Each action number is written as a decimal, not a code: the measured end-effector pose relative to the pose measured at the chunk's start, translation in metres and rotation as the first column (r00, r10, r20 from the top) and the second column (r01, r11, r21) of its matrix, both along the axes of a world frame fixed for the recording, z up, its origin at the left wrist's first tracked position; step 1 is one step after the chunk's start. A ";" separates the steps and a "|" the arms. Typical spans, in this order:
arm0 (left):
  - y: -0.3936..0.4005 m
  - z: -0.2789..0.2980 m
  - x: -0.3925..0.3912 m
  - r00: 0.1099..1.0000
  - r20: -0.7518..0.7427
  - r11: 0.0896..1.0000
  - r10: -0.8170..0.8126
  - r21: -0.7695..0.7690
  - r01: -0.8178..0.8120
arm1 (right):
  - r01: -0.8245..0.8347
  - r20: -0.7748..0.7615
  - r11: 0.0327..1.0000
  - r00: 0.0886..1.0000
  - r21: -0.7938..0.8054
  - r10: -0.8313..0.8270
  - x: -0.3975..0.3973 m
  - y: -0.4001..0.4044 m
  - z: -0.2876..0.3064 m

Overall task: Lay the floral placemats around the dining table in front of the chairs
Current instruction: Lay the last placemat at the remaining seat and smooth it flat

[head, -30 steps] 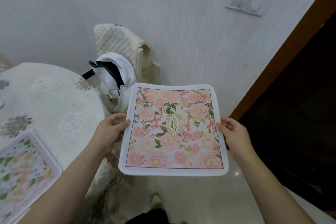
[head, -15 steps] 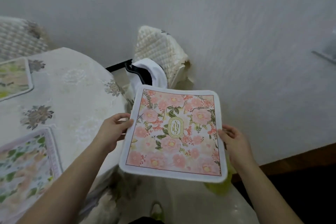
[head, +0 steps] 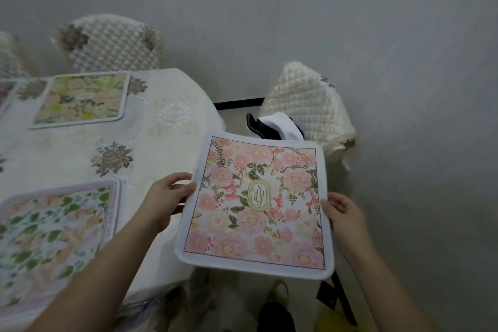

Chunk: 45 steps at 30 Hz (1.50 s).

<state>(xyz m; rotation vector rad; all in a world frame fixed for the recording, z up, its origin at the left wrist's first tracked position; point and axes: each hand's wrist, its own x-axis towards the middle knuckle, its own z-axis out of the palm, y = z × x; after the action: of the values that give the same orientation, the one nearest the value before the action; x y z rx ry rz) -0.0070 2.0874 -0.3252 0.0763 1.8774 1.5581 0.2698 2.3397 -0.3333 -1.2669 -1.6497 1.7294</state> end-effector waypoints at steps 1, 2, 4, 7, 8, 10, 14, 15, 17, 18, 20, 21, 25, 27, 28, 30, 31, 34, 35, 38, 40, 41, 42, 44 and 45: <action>0.003 0.000 -0.003 1.000 -0.001 1.000 0.029 -0.005 -0.029 | -0.029 0.003 1.000 1.000 0.000 0.029 -0.010 0.011 -0.005; 0.006 0.000 -0.006 0.998 -0.003 0.998 0.059 -0.014 -0.059 | -0.056 0.002 0.998 0.998 -0.004 0.056 -0.020 0.022 -0.008; 0.012 -0.001 -0.007 0.993 0.001 0.992 0.120 -0.036 -0.120 | -0.113 0.015 0.993 0.993 -0.022 0.113 -0.038 0.045 -0.013; 0.021 0.001 -0.009 0.978 0.009 0.977 0.208 -0.056 -0.208 | -0.204 0.009 0.978 0.979 -0.039 0.204 -0.063 0.076 -0.017; 0.021 0.001 -0.008 0.977 0.012 0.975 0.213 -0.061 -0.212 | -0.214 0.008 0.976 0.977 -0.033 0.214 -0.068 0.079 -0.017; 0.031 0.000 -0.010 0.955 -0.004 0.953 0.295 -0.070 -0.295 | -0.298 -0.003 0.954 0.954 -0.040 0.298 -0.092 0.104 -0.017; 0.040 0.000 -0.008 0.921 -0.002 0.919 0.390 -0.067 -0.389 | -0.366 0.007 0.929 0.930 -0.049 0.367 -0.130 0.129 -0.019; 0.040 0.000 -0.007 0.910 -0.001 0.908 0.415 -0.067 -0.414 | -0.385 0.011 0.921 0.922 -0.059 0.387 -0.139 0.133 -0.021; 0.038 -0.002 -0.007 0.887 0.003 0.885 0.463 -0.069 -0.461 | -0.431 0.026 0.900 0.901 -0.067 0.434 -0.158 0.139 -0.025; 0.036 -0.004 -0.008 0.874 0.003 0.872 0.486 -0.071 -0.485 | -0.456 0.034 0.887 0.888 -0.071 0.459 -0.168 0.139 -0.027; 0.031 -0.010 -0.011 0.848 0.012 0.846 0.530 -0.069 -0.529 | -0.499 0.037 0.863 0.864 -0.085 0.503 -0.190 0.140 -0.032; 0.028 -0.013 -0.012 0.834 0.017 0.832 0.552 -0.067 -0.550 | -0.519 0.038 0.850 0.851 -0.088 0.524 -0.201 0.138 -0.033; 0.016 -0.026 -0.018 0.779 0.039 0.780 0.625 -0.057 -0.623 | -0.597 0.055 0.798 0.796 -0.085 0.602 -0.248 0.133 -0.034; 0.010 -0.033 -0.025 0.769 0.066 0.772 0.636 -0.055 -0.634 | -0.627 0.069 0.776 0.773 -0.072 0.631 -0.271 0.130 -0.037; 0.008 -0.036 -0.029 0.770 0.083 0.774 0.633 -0.055 -0.630 | -0.639 0.082 0.767 0.763 -0.063 0.642 -0.282 0.129 -0.038; 0.004 -0.041 -0.039 0.775 0.101 0.781 0.623 -0.050 -0.622 | -0.659 0.109 0.750 0.744 -0.044 0.660 -0.305 0.126 -0.038; 0.003 -0.042 -0.044 0.775 0.104 0.782 0.623 -0.051 -0.622 | -0.664 0.127 0.747 0.738 -0.032 0.662 -0.315 0.125 -0.038; 0.001 -0.047 -0.059 0.756 0.116 0.764 0.644 -0.041 -0.644 | -0.679 0.161 0.734 0.723 -0.014 0.672 -0.344 0.121 -0.041; 0.000 -0.049 -0.063 0.751 0.124 0.759 0.649 -0.034 -0.650 | -0.687 0.172 0.726 0.714 -0.011 0.678 -0.353 0.120 -0.042; -0.002 -0.055 -0.073 0.720 0.146 0.730 0.679 -0.028 -0.683 | -0.721 0.214 0.692 0.680 0.019 0.702 -0.377 0.113 -0.041; -0.002 -0.059 -0.075 0.690 0.159 0.704 0.706 -0.048 -0.709 | -0.753 0.252 0.656 0.646 0.052 0.721 -0.393 0.110 -0.041; -0.001 -0.062 -0.076 0.673 0.167 0.689 0.721 -0.060 -0.723 | -0.771 0.271 0.633 0.625 0.067 0.732 -0.402 0.108 -0.040; 0.000 -0.064 -0.077 0.653 0.176 0.671 0.736 -0.070 -0.738 | -0.789 0.285 0.610 0.604 0.076 0.745 -0.411 0.105 -0.038; 0.005 -0.069 -0.077 0.613 0.192 0.635 0.766 -0.084 -0.768 | -0.809 0.291 0.583 0.576 0.073 0.764 -0.432 0.101 -0.038; 0.009 -0.072 -0.077 0.589 0.199 0.613 0.783 -0.091 -0.785 | -0.818 0.297 0.570 0.563 0.072 0.771 -0.443 0.100 -0.038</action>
<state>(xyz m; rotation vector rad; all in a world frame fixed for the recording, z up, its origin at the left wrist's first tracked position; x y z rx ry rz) -0.0840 2.0965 -0.3974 -1.0402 1.8016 2.0171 -0.1727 2.4398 -0.3717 -0.6225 -2.7792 1.8076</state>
